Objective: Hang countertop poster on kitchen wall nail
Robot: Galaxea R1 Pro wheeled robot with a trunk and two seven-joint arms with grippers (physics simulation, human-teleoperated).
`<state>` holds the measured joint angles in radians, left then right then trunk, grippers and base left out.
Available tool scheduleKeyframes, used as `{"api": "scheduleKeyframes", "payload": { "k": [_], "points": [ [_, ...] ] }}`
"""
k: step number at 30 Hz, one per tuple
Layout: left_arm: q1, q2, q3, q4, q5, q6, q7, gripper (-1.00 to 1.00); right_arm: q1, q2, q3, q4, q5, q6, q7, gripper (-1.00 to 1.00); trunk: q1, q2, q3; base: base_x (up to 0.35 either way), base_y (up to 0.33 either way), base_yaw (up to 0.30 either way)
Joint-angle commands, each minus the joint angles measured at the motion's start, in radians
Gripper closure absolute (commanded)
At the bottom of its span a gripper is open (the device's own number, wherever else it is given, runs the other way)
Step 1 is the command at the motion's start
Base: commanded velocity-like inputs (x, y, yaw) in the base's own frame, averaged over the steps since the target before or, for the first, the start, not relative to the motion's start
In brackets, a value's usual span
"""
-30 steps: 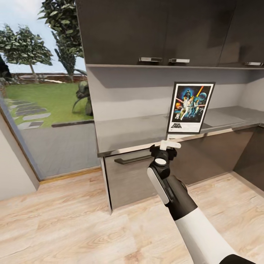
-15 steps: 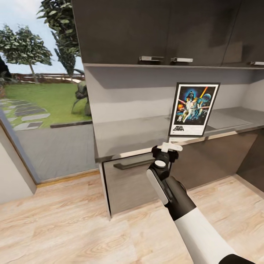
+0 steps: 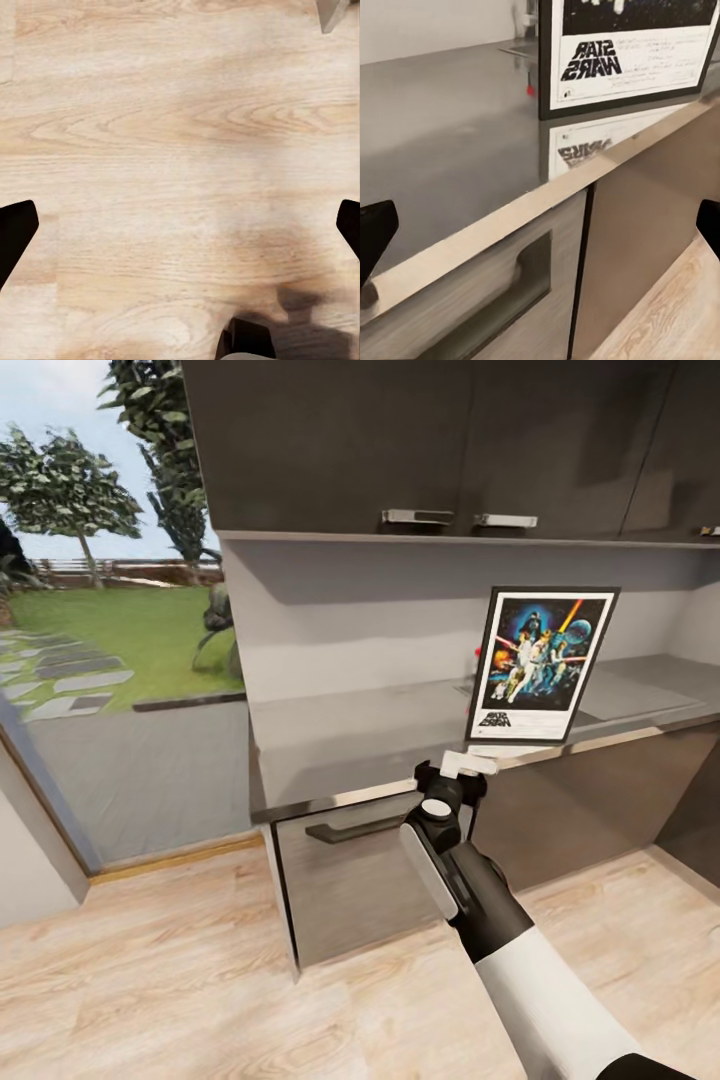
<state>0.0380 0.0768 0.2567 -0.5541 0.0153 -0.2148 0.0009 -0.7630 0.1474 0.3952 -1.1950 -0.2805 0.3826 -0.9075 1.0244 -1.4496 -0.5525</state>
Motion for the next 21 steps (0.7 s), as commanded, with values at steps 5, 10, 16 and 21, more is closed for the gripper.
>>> {"api": "scheduleKeyframes", "payload": {
  "k": [5, 10, 16, 21],
  "points": [
    [0.000, 0.000, 0.001, -0.001, 0.002, -0.001, 0.000, -1.00, 0.000, 0.000, 0.003, 0.000, -0.005, 0.007, -0.007, -1.00, 0.001, 0.000, -0.001, 0.304, 0.000, 0.000],
    [0.000, 0.000, 0.001, -0.001, 0.002, -0.001, 0.001, -1.00, 0.001, -0.001, 0.003, 0.000, -0.005, 0.007, -0.007, -1.00, 0.001, 0.000, -0.001, 0.125, 0.000, 0.000],
    [0.000, 0.000, 0.001, -0.002, 0.002, -0.001, 0.000, -1.00, 0.002, -0.001, 0.003, 0.000, -0.005, 0.007, -0.007, -1.00, 0.001, 0.000, -0.001, 0.030, 0.000, 0.000],
    [0.000, 0.000, 0.001, -0.001, 0.001, -0.001, 0.000, -1.00, 0.002, -0.002, 0.002, 0.013, -0.005, 0.002, -0.007, -1.00, 0.001, 0.000, -0.001, 0.080, -0.062, 0.000]
  ]
}}
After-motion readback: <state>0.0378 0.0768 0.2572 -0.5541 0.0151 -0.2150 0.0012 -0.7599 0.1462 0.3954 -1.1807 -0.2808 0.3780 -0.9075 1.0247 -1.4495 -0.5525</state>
